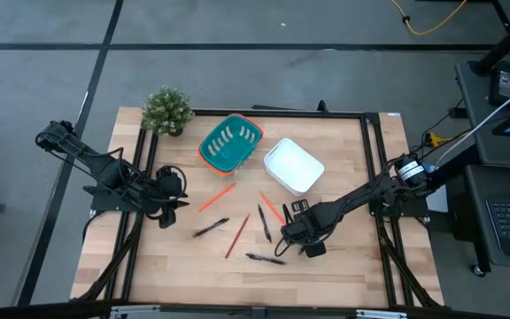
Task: Sort pens & pencils
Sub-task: Put the right red pencil into the blue bin
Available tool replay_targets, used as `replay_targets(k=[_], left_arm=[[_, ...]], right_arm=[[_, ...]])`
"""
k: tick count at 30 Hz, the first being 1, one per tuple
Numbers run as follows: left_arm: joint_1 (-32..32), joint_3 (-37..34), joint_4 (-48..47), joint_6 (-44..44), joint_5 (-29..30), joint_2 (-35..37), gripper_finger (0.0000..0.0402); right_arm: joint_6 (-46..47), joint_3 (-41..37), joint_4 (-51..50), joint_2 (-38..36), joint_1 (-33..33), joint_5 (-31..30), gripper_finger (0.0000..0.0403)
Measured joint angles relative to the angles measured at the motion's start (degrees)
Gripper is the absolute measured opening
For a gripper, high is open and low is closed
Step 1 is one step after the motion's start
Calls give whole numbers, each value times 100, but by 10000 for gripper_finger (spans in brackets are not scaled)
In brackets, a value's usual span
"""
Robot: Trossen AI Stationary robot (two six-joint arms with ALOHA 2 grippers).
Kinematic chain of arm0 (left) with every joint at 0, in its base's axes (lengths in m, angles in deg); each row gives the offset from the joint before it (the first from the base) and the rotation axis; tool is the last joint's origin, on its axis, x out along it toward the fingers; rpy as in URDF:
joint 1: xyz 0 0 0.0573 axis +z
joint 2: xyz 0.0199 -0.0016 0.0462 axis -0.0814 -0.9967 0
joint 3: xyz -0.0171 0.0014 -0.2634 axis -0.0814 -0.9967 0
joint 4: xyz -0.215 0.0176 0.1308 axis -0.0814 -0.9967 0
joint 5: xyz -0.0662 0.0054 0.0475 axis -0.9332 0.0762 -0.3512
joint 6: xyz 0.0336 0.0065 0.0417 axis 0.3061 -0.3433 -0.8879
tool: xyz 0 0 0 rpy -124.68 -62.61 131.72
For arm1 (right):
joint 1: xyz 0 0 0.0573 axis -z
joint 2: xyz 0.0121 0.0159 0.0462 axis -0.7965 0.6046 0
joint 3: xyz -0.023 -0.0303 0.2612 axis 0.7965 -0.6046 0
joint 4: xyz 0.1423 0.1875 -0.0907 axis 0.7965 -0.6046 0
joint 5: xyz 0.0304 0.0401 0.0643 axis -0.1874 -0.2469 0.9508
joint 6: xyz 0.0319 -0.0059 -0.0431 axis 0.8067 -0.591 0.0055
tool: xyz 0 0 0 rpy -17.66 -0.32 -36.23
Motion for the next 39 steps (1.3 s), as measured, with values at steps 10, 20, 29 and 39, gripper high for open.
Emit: replay_targets(k=[10, 20, 29, 39], left_arm=[[0, 0, 1, 11, 2, 0, 110], [-1, 0, 1, 11, 2, 0, 110], [0, 0, 1, 11, 2, 0, 110], [-2, 0, 2, 11, 2, 0, 110]], right_arm=[[19, 20, 4, 15, 2, -2, 159], [25, 13, 47, 22, -2, 73, 87], [107, 13, 103, 26, 0, 171, 15], [299, 122, 343, 44, 9, 111, 13]])
